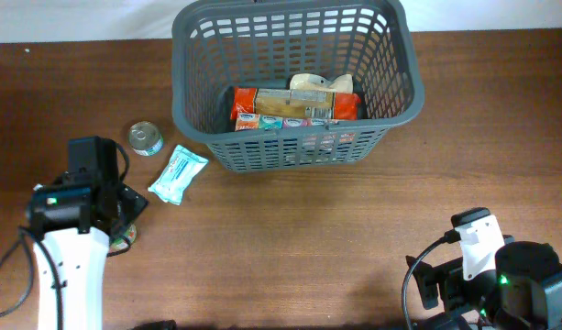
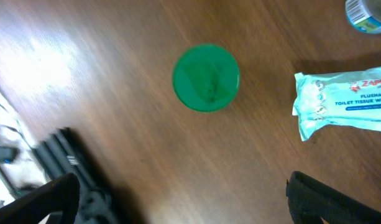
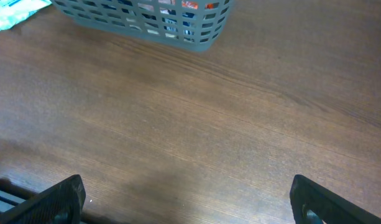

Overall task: Pack container
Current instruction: 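Lower the left gripper onto the green-lidded jar and grasp it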

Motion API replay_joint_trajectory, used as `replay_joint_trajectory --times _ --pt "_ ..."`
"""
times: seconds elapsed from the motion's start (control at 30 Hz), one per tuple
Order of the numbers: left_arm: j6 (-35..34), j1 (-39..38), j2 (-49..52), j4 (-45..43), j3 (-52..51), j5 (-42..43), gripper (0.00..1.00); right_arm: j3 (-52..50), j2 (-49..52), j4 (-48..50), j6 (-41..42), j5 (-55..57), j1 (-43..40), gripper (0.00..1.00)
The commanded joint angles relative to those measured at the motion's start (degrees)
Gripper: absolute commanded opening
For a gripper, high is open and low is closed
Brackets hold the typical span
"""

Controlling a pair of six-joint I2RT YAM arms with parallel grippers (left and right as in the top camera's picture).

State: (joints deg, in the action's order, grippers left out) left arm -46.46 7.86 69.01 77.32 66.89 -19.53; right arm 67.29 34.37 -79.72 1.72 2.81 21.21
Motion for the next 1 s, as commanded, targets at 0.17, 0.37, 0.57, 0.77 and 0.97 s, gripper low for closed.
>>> replay_joint_trajectory --times 0.17,0.37,0.57,0.77,0.97 --pt "-4.42 5.01 0.09 -8.17 -11.34 6.36 0.99 0.52 -0.20 0.17 0.68 0.70 0.48 0.99" --pt "-1.09 7.28 0.31 -14.71 -16.41 7.15 0.99 0.52 -0.20 0.17 0.68 0.70 0.48 0.99" --pt "4.39 11.50 1.20 -19.26 -18.27 6.23 0.99 0.52 -0.22 0.17 0.68 0.70 0.48 0.99" --pt "7.78 14.47 3.93 -22.43 -18.29 6.49 0.99 0.52 -0.20 0.17 0.68 0.70 0.48 0.99" --pt "10.19 14.56 10.27 -28.15 -18.29 6.71 0.99 0.52 -0.20 0.17 0.68 0.70 0.48 0.99"
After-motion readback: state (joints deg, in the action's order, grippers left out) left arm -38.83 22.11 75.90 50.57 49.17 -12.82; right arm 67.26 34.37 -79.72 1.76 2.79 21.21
